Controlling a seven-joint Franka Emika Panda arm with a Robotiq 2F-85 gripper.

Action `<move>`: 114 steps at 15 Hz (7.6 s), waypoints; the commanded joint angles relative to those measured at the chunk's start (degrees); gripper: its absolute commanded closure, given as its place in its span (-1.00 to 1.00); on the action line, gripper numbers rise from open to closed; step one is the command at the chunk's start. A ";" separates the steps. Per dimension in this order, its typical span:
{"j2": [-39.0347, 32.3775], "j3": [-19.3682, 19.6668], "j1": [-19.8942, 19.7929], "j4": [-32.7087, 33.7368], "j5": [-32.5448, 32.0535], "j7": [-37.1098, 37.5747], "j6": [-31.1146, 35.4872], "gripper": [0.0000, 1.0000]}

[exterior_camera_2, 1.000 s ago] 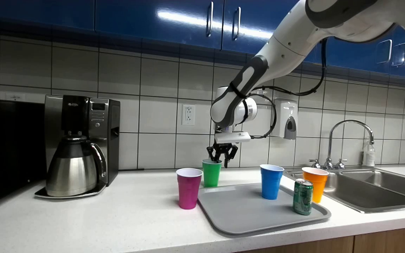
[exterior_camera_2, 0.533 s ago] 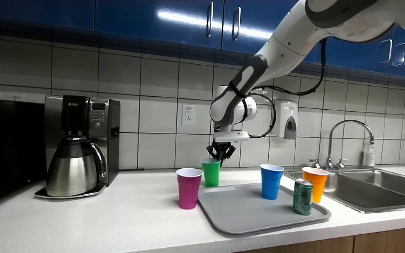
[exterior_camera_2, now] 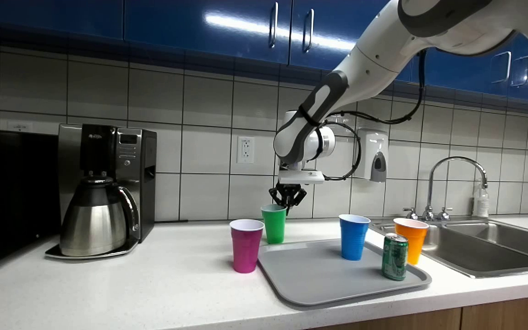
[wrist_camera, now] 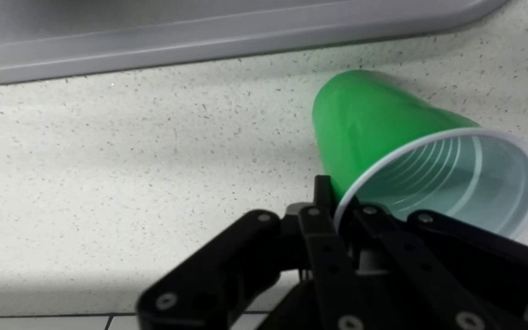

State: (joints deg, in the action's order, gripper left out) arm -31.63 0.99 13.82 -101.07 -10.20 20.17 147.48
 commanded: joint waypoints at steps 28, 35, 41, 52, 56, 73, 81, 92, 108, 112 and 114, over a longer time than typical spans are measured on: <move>13.14 -3.14 -3.35 -17.13 5.83 -10.57 2.02 0.97; 13.84 -3.68 -3.54 -18.10 6.39 -12.12 1.74 0.97; 15.80 -5.02 -4.44 -19.49 7.64 -14.78 1.17 0.97; 16.97 -5.70 -5.29 -23.49 8.28 -17.69 1.68 0.97; 16.81 -5.74 -5.29 -24.23 8.23 -17.95 1.75 0.65; 21.30 -6.66 -6.87 -23.56 11.03 -23.55 -0.25 -1.00; 20.62 -6.59 -5.96 -22.79 10.11 -22.49 1.12 -1.00; 20.71 -6.72 -5.94 -22.79 10.13 -22.51 1.04 -1.00; 21.01 -6.96 -5.05 -23.29 9.50 -20.73 1.83 -1.00; 21.79 -7.78 -0.70 -24.31 6.12 -10.89 5.43 -1.00; 21.83 -7.56 2.25 -24.31 2.04 -4.04 6.27 -1.00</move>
State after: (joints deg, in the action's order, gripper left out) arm -11.06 -6.46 13.00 -124.27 -3.16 7.02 152.14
